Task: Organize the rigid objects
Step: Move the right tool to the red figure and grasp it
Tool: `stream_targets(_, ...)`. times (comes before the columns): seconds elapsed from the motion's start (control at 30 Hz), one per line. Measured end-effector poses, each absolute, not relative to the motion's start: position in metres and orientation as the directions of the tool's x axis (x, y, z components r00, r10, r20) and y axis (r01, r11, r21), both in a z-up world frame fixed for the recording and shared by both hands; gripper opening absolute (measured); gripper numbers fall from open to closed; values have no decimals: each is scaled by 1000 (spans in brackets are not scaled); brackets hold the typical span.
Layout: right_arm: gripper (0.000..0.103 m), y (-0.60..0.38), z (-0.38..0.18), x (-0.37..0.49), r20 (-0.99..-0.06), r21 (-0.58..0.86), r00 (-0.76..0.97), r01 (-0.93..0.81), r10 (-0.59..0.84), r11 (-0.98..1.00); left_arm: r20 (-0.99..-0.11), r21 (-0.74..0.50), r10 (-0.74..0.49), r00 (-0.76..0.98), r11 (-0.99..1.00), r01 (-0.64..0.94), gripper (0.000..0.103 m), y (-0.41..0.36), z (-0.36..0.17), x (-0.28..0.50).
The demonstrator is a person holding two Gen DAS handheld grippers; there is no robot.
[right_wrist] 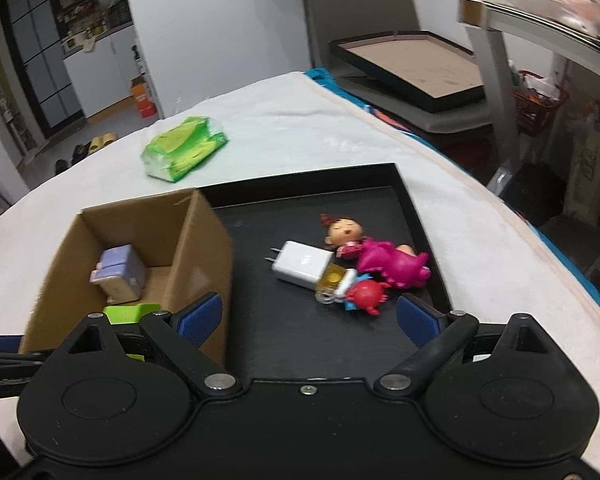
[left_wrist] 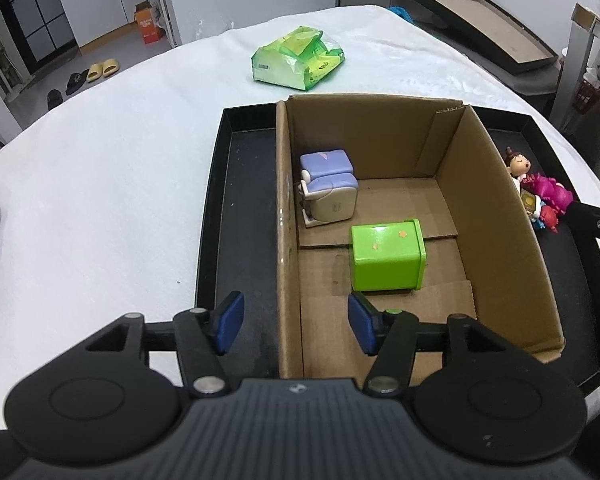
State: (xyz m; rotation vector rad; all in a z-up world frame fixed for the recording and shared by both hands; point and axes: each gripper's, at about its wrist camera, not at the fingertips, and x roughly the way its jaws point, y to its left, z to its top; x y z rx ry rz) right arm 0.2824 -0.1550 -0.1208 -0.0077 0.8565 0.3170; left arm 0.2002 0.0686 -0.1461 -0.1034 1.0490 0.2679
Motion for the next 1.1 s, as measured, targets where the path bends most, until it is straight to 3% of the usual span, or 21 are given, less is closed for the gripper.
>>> stream_targets(0.4, 89, -174, -157, 304, -754, 134, 608, -230, 250, 964, -891, 92, 209, 403, 952, -292, 56, 64, -156, 219)
stream_targets(0.83, 91, -162, -190, 339, -787, 119, 564, -255, 248, 960, -892, 163, 252, 374, 953, -254, 56, 53, -161, 242)
stream_targets(0.93, 80, -160, -195, 343, -790, 123, 559, -258, 252, 958, -890, 178, 262, 372, 953, -244, 56, 50, -162, 245)
stream_targets(0.97, 59, -160, -196, 344, -794, 126, 552, -259, 254, 958, -891, 181, 264, 370, 953, -243, 56, 50, -162, 245)
stream_targets(1.1, 57, -165, -199, 341, -803, 139, 533, -265, 265, 954, -891, 186, 263, 371, 955, -232, 56, 45, -161, 246)
